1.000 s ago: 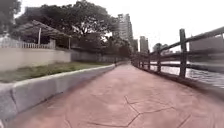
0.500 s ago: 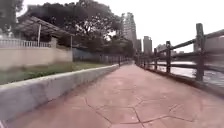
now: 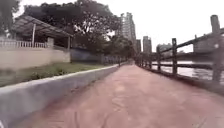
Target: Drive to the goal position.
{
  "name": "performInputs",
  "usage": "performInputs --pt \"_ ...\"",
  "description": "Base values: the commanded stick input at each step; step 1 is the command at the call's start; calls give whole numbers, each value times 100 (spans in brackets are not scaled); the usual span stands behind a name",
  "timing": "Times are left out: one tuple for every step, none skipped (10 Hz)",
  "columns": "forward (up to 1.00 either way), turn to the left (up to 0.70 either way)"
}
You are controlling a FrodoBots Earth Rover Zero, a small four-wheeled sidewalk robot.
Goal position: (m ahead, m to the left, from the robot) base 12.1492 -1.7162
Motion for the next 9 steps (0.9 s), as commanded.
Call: performInputs --pt "100 0" --pt "100 0" --pt "100 0" --pt "100 0" --pt "100 0" --pt "100 0" --pt "100 0" --pt "100 0" --pt "100 0"
